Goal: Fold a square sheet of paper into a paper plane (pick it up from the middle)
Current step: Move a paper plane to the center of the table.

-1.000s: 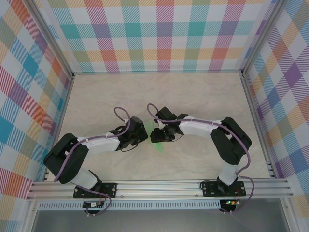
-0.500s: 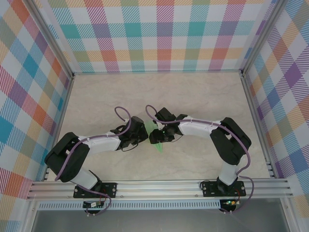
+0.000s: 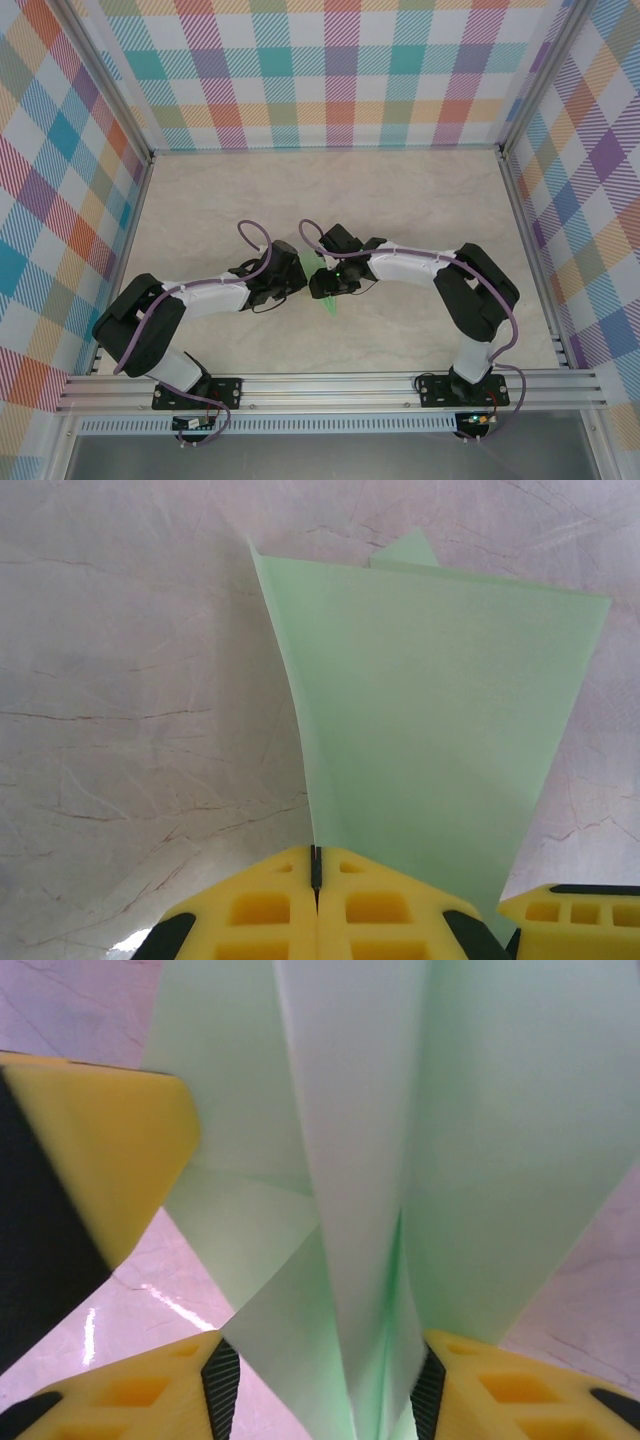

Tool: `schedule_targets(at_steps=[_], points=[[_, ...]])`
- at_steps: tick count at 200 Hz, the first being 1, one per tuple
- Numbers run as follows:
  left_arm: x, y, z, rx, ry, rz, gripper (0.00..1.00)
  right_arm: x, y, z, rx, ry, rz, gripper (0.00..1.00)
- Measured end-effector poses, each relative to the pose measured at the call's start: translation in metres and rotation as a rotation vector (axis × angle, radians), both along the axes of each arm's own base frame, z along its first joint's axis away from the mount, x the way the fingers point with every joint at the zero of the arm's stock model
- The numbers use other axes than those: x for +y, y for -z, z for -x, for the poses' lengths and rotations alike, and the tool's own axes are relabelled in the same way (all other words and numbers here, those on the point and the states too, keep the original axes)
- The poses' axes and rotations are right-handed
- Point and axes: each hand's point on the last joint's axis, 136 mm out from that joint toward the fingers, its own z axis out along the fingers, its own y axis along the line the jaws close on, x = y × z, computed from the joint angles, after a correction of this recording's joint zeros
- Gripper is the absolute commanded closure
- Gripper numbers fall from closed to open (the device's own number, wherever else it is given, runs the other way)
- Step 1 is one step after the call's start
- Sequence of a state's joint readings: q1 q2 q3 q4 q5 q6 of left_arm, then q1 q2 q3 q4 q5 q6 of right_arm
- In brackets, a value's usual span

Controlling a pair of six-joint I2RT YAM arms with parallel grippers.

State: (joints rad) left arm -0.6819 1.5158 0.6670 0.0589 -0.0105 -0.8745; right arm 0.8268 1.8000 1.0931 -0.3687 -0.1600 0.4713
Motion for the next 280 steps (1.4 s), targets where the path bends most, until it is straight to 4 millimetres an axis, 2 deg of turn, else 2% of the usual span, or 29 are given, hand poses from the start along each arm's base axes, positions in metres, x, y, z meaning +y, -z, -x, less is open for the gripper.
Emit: schedule_targets(at_steps=[22,65,139,166,178,197,249,280], points=[[0.0,0.0,0.0,0.001,0.001,0.001,1.0,-0.004,0.004,-0.002,-0.007,0.014,0.025,0.57],[-0.001,-0.002,-0.001,-0.001,0.001,0.003,0.93,-0.008,0.005,-0.005,-0.019,0.035,0.048,0.68],[-0.002,-0.004,-0.001,0.003,0.001,0.0,0.9,-0.004,0.004,-0.01,-0.039,0.04,0.059,0.69],[0.0,-0.001,0.0,0.012,0.001,-0.008,0.87,0.0,0.006,-0.013,-0.04,0.041,0.07,0.76],[0.001,-0.001,0.001,0.017,0.0,-0.013,0.82,0.001,0.008,-0.013,-0.039,0.047,0.083,0.82],[0.006,-0.001,0.004,0.027,-0.012,-0.032,0.73,-0.005,0.011,-0.014,-0.043,0.062,0.117,0.85],[0.032,-0.024,0.008,-0.002,-0.09,-0.097,0.52,-0.034,0.013,-0.021,-0.087,0.139,0.262,0.85],[0.045,-0.027,0.012,0.002,-0.123,-0.139,0.41,-0.042,0.008,-0.026,-0.108,0.172,0.304,0.85]])
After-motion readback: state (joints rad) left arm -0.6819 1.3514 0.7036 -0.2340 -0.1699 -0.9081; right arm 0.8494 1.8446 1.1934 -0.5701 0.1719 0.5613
